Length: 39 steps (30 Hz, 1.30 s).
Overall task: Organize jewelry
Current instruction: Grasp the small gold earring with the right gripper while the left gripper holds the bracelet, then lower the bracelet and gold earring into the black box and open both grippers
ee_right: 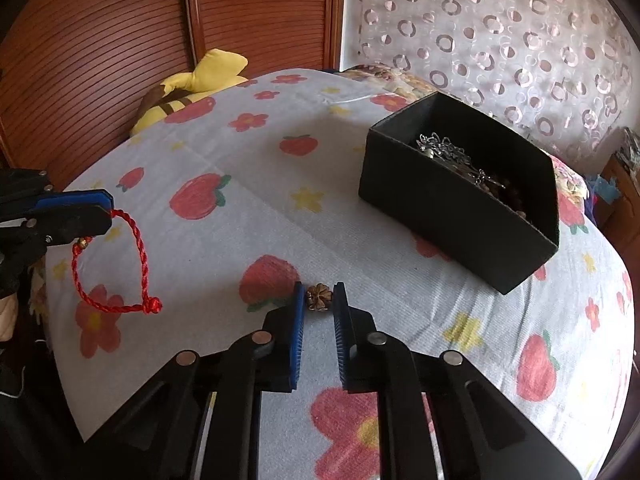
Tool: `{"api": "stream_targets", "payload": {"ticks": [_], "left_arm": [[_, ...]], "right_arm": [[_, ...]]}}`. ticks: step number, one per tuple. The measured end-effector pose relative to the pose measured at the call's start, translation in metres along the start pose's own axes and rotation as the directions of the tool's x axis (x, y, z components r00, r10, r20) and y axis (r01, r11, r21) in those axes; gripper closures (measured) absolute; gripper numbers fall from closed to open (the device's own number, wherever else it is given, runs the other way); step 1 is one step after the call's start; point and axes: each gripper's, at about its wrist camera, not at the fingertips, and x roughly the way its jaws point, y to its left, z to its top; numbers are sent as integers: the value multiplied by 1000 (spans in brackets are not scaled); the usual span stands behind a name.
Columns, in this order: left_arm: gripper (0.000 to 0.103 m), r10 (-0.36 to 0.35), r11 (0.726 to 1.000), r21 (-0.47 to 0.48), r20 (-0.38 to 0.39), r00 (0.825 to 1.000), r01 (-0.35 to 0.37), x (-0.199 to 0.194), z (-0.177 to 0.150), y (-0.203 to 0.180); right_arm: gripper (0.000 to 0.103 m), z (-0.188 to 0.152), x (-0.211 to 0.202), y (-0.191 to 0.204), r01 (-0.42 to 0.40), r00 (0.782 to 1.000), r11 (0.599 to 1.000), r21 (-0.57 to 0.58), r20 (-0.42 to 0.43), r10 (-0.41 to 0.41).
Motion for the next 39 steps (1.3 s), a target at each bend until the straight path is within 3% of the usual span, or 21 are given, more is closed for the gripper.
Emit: {"api": "stream_targets", "payload": {"ticks": [12,20,31,39], "left_arm": [[96,10,1000,3,35,999,-10,1,20,-5],[96,34,999,33,78,996,-36,8,50,-12],[96,33,998,48,116,993,-39,26,97,-19],[96,51,997,44,104,993,-56,52,122,-18]], "right_arm": [[88,4,-39,4,33,995,999,-35,98,-29],[87,28,-57,-26,101,982,995,-2,162,-99],[87,54,-34,-80,133,976,984,122,155,-152],[86,58,-24,-91,123,977,976,177,150,-151]]}}
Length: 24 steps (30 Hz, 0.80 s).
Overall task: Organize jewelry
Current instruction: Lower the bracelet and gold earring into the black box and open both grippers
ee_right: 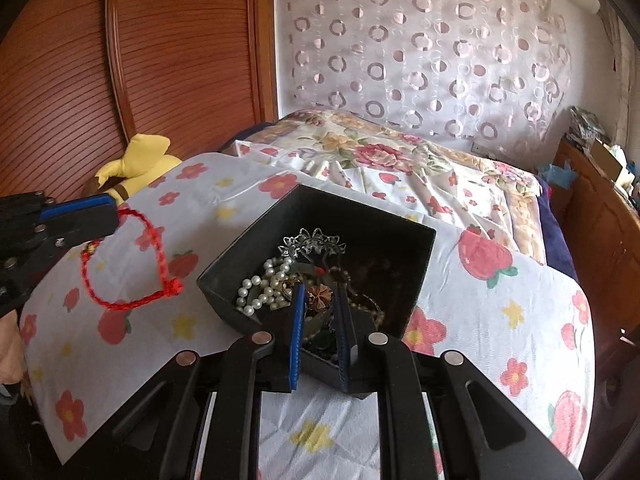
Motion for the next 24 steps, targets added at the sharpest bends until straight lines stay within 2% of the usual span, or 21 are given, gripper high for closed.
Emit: {"api": "stream_targets", "payload": {"ticks": [6,9,24], "left_arm": [[96,5,1000,-6,-29,1000,-5,25,10,0],[96,9,1000,-5,-43,999,-9,37,15,-1],[96,7,1000,17,-82,997,-6,86,32,-30]], "right_arm": [[84,-2,-5,-1,-2,1000,1000,2,16,1],[75,-3,-10,-5,-4,1000,1000,9,23,3],[75,-17,-41,-22,-10,998,999,49,59,7]]}}
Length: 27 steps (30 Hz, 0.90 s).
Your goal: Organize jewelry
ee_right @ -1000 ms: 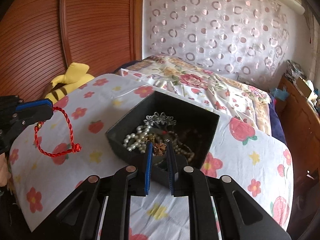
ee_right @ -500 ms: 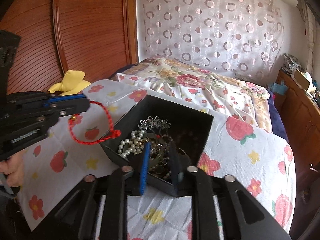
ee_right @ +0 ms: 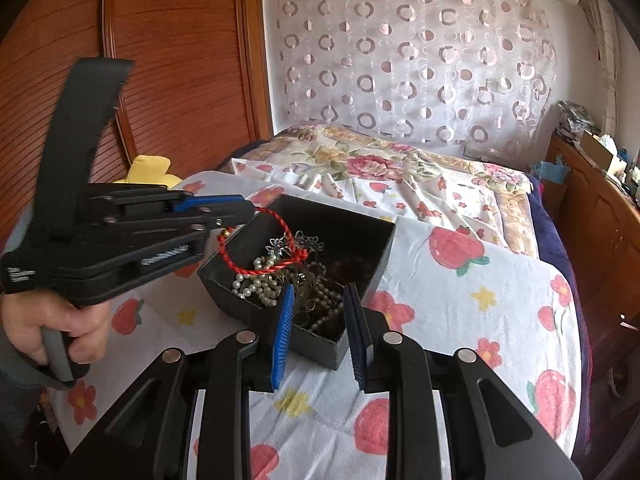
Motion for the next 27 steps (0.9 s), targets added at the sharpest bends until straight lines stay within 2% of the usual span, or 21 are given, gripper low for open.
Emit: {"api": "stream_targets", "payload": {"ticks": [3,4,6,7,8,9,10,11,12,14,16,17,19,22,27], "left_arm": [[95,-7,1000,2,-4,1000,7,1,1,-1],[90,-6,1000,7,-4,1000,6,2,1,-3],[67,-2,1000,7,8,1000,2,0,0,-5],[49,0,1000,3,18,1000,0,-3,-2,-4],[43,3,1000,0,31,1000,-3,-6,-3,-4],[43,10,1000,0,39,999,-10,-11,-5,-5],[37,17,1000,0,45,999,-17,-17,-8,-4],[25,28,1000,1,57,998,-28,-24,-11,-4],[21,38,999,-2,76,996,-38,-32,-15,-3],[14,39,999,-14,111,993,-38,-50,-25,-1],[8,48,999,-23,135,990,-45,-66,-34,2],[7,56,998,-26,148,987,-53,-74,-40,2],[7,63,998,-28,155,986,-60,-87,-48,4],[7,85,996,-53,179,980,-76,-111,-63,10],[7,114,989,-110,191,975,-94,-141,-87,20]], "right_arm": [[75,-3,-3,-1,-2,1000,1000,4,3,2],[75,-4,-4,-1,1,1000,1000,7,4,-1],[72,-5,-6,-2,2,1000,1000,16,5,-2],[67,-7,-8,-3,2,1000,1000,23,7,-2],[66,-8,-9,-3,3,1000,1000,28,8,-4],[65,-11,-11,-4,10,1000,999,34,10,-10],[65,-13,-15,-2,19,1000,999,36,17,-20],[65,-15,-19,-1,24,999,999,36,26,-25],[64,-18,-24,0,28,999,999,39,38,-29],[55,-23,-36,3,27,997,998,58,67,-31],[42,-28,-49,5,33,994,996,86,99,-41],[39,-32,-58,8,40,991,994,97,120,-52],[23,-38,-70,11,73,985,992,103,149,-88],[6,-47,-92,14,92,973,986,139,198,-118],[2,-55,-115,19,133,957,974,181,233,-174]]}}
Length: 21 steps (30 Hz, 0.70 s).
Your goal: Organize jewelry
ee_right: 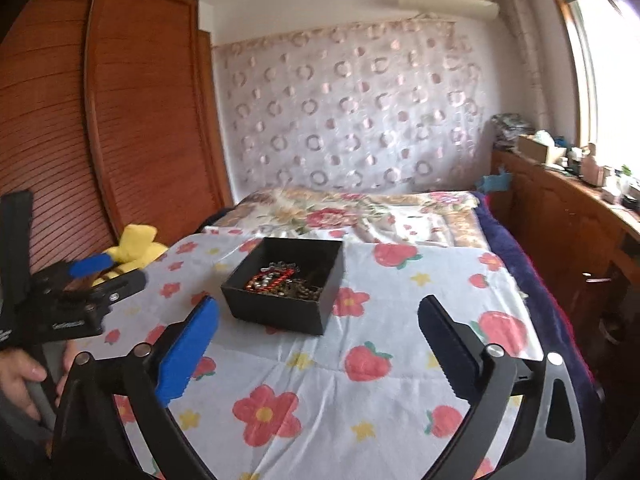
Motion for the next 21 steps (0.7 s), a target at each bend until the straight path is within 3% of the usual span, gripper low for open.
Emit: {"api": "stream_targets", "payload": {"ticks": [9,21], "left_arm": [[7,27,999,-39,27,999,-26,-38,-23,13],[7,21,1000,-2,16,1000,-21,-40,-31,-3]], "right_arm": [[2,-17,-20,6,42,999,999,5,4,-42],[2,-29,-22,12,33,999,999,-6,19,-33]]}}
